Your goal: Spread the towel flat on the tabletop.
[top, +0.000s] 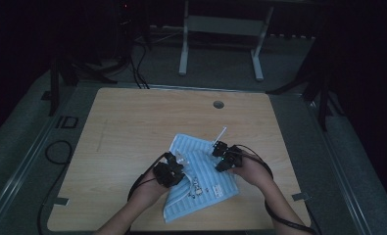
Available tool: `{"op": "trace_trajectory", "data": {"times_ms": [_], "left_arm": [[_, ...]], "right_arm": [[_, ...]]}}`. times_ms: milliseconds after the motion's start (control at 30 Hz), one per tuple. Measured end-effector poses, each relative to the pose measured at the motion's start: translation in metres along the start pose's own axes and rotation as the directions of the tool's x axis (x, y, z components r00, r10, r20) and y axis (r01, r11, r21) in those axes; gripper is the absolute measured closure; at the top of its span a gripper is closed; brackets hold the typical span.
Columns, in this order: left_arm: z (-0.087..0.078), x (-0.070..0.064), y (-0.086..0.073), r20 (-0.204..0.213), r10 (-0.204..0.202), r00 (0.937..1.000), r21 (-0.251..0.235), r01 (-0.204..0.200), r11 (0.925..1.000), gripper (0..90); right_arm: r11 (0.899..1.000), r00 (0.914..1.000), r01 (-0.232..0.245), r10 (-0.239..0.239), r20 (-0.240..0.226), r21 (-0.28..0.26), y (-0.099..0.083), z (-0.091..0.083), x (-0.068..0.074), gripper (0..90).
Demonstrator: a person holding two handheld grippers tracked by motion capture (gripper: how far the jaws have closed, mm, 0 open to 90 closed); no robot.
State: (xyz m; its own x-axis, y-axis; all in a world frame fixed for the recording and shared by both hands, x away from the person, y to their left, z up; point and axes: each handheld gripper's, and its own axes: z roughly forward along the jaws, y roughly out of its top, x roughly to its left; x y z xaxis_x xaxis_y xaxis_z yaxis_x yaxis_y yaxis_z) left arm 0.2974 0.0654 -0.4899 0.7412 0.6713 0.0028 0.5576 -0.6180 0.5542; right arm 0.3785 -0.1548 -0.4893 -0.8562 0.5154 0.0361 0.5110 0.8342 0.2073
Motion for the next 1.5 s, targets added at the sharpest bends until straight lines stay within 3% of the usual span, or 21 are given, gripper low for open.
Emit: {"op": "trace_trajectory", "data": {"times_ms": [167,333,433,533,600,733,900,967,1033,1100,1133,1267,1300,1333,1367,1433,1500], "left_arm": [[-0.021,0.021,-0.011,-0.027,-0.052,0.9983,-0.031,0.051,0.9982,86.4],[-0.034,0.045,-0.033,-0.066,-0.122,0.9903,-0.039,0.119,0.9921,86.4],[-0.036,0.053,-0.046,-0.061,-0.166,0.9843,-0.054,0.163,0.9852,86.3],[-0.032,0.053,-0.053,-0.027,-0.156,0.9875,-0.025,0.155,0.9876,86.0],[-0.027,0.052,-0.057,-0.003,-0.14,0.9902,0.005,0.14,0.9902,85.5],[-0.019,0.048,-0.063,0.024,-0.132,0.9909,0.041,0.131,0.9905,84.6],[-0.013,0.046,-0.068,0.062,-0.122,0.9905,0.08,0.117,0.9899,83.4],[-0.014,0.045,-0.069,0.076,-0.106,0.9914,0.111,0.098,0.989,78.6],[-0.019,0.046,-0.07,0.055,-0.085,0.9948,0.116,0.078,0.9901,70.2],[-0.023,0.047,-0.069,0.052,-0.092,0.9944,0.114,0.086,0.9898,65.1],[-0.033,0.05,-0.067,0.05,-0.09,0.9947,0.09,0.085,0.9923,64.1],[-0.044,0.05,-0.056,0.059,-0.074,0.9955,0.057,0.071,0.9959,63.5],[-0.044,0.05,-0.056,0.059,-0.074,0.9955,0.057,0.071,0.9959,63.5],[-0.045,0.046,-0.047,0.07,-0.055,0.996,0.057,0.051,0.9971,63.5],[-0.047,0.045,-0.045,0.071,-0.047,0.9964,0.044,0.044,0.998,63.5],[-0.052,0.045,-0.039,0.087,-0.064,0.9941,0.005,0.064,0.9979,63.5],[-0.053,0.045,-0.038,0.091,-0.061,0.994,0.01,0.06,0.9981,63.5]], "right_arm": [[0.999,0.9996,0.002,-0.001,0.027,-0.044,-0.011,-0.022,-0.001,85.4],[0.997,0.9983,0.007,-0.002,0.059,-0.078,-0.032,-0.043,0.003,85.4],[0.994,0.9969,0.015,-0.006,0.078,-0.112,-0.046,-0.058,0.012,85.4],[0.986,0.9975,0.046,-0.037,0.06,-0.158,-0.065,-0.067,0.033,85.4],[0.983,0.997,0.07,-0.063,0.045,-0.173,-0.077,-0.065,0.051,85.3],[0.983,0.9944,0.104,-0.106,0.0,-0.152,-0.1,-0.044,0.083,85.3],[0.989,0.9932,0.078,-0.088,-0.076,-0.125,-0.118,-0.02,0.094,84.5],[0.991,0.9899,0.081,-0.092,-0.107,-0.103,-0.122,-0.015,0.097,79.2],[0.992,0.9907,0.064,-0.077,-0.112,-0.11,-0.125,-0.021,0.093,72.1],[0.991,0.9971,0.036,-0.044,-0.063,-0.125,-0.127,-0.033,0.082,70.7],[0.99,0.9985,0.008,-0.016,-0.053,-0.142,-0.125,-0.041,0.071,71.0],[0.986,0.9994,-0.032,0.034,0.011,-0.161,-0.112,-0.052,0.039,87.2],[0.986,0.9994,-0.032,0.034,0.011,-0.161,-0.112,-0.052,0.039,87.2],[0.983,0.9984,-0.051,0.055,0.013,-0.174,-0.097,-0.047,0.023,89.7],[0.985,0.998,-0.06,0.062,0.007,-0.163,-0.09,-0.042,0.018,89.8],[0.987,0.9978,-0.064,0.066,0.008,-0.144,-0.079,-0.032,0.01,89.9],[0.99,0.9973,-0.072,0.073,0.004,-0.119,-0.067,-0.019,0.005,89.8]]}}
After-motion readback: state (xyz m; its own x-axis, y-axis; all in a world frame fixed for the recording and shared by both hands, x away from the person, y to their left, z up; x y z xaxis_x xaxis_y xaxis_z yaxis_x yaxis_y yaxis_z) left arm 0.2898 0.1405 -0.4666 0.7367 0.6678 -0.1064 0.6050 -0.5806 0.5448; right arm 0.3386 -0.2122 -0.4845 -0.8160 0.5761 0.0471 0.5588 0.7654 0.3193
